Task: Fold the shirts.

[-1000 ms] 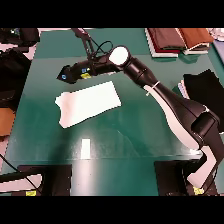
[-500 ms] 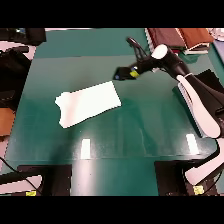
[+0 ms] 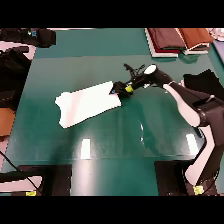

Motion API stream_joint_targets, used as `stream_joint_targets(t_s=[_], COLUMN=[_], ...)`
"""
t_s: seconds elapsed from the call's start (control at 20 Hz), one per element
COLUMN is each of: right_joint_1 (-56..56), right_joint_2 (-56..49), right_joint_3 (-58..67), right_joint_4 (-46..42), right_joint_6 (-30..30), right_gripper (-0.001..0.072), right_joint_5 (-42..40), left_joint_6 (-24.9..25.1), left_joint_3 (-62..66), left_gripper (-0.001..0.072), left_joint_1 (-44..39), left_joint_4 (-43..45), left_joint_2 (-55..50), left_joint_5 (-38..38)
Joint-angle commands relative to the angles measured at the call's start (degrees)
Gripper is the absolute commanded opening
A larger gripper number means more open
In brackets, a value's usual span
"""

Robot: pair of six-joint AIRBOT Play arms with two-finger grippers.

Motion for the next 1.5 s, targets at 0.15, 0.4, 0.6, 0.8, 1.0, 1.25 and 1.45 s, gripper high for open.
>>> stream_joint_targets(t_s=[0.15, 0.4, 0.6, 0.8, 1.0, 1.25, 1.45], right_joint_1=[6.3, 2.7, -8.0, -23.4, -39.8, -51.0, -50.6], right_joint_2=[-9.7, -6.1, 4.6, 18.2, 27.9, 35.4, 35.5], right_joint_3=[13.9, 21.8, 20.2, 12.1, 3.6, -4.9, -2.2], right_joint_4=[1.7, -1.8, -16.0, -29.5, -31.7, -31.6, -31.3], right_joint_6=[-0.5, 0.1, 2.8, 6.6, 8.4, 9.4, 9.5], right_gripper=[0.0026, 0.0018, 0.0018, 0.0018, 0.0018, 0.0018, 0.0018], right_joint_5=[-5.1, -6.1, -1.3, 2.1, 1.3, -8.8, -11.2], left_joint_6=[0.0, 0.1, 3.1, 3.0, 3.0, 2.5, 2.5], left_joint_3=[0.0, 0.0, 0.0, 0.0, 0.0, 0.0, 0.0], left_gripper=[0.0025, 0.0025, 0.0025, 0.0025, 0.0025, 0.0025, 0.0025], left_joint_1=[0.0, -1.4, -6.9, -10.6, -11.8, -11.8, -11.8], left_joint_4=[-0.5, -1.5, -1.4, -1.5, -1.6, -2.0, -3.1], left_joint_2=[-0.1, -0.1, -0.1, -0.1, -0.1, -0.1, -0.1], left_joint_5=[-0.9, -0.9, -0.2, 1.6, 3.1, 3.7, 3.7])
